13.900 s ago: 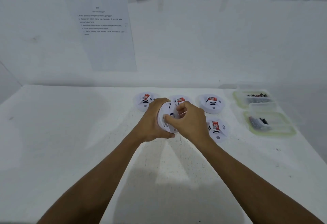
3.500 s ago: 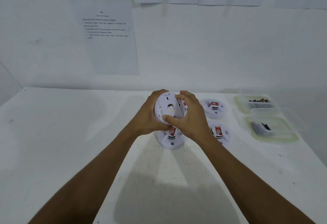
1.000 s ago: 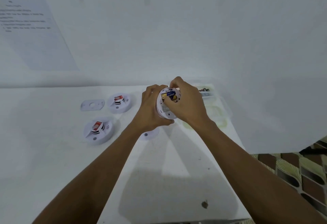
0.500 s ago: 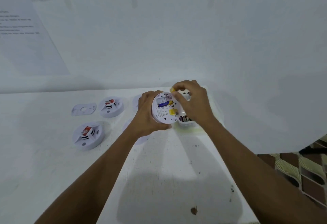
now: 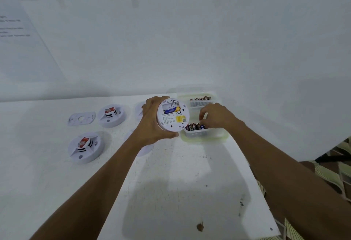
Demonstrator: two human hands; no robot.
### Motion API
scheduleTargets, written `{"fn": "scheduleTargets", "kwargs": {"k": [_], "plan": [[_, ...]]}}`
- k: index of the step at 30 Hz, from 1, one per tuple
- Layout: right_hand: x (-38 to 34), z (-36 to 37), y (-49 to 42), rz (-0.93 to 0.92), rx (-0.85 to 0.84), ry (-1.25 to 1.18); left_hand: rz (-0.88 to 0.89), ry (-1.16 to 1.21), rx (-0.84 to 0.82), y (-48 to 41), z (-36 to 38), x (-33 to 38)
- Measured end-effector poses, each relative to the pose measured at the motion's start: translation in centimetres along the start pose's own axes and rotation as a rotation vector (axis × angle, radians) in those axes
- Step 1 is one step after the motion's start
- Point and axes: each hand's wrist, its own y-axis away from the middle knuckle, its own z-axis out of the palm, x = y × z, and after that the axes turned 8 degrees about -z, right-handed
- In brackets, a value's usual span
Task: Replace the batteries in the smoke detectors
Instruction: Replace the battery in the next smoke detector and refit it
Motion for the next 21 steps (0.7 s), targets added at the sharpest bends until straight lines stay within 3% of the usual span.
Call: {"fn": "scheduleTargets", "kwargs": {"k": [6, 12, 18, 21], "plan": [[0.6, -0.3, 0.7, -0.005, 0.041, -0.121, 0.008, 0.009, -0.014, 0.0, 0.4, 0.5], [-3.6, -1.6, 3.4, -0.163, 0.442, -0.583, 0.028, -0.015, 0.018, -0.7, 1.6, 0.3], [-6.4, 1.4, 4.0, 0.016, 0.619, -0.787, 0.029, -0.047, 0.054, -1.0, 2.5, 1.0], [-7.4, 1.6, 3.8, 0.122, 0.631, -0.950, 0.039, -0.049, 0.067, -1.2, 2.8, 1.2]]}}
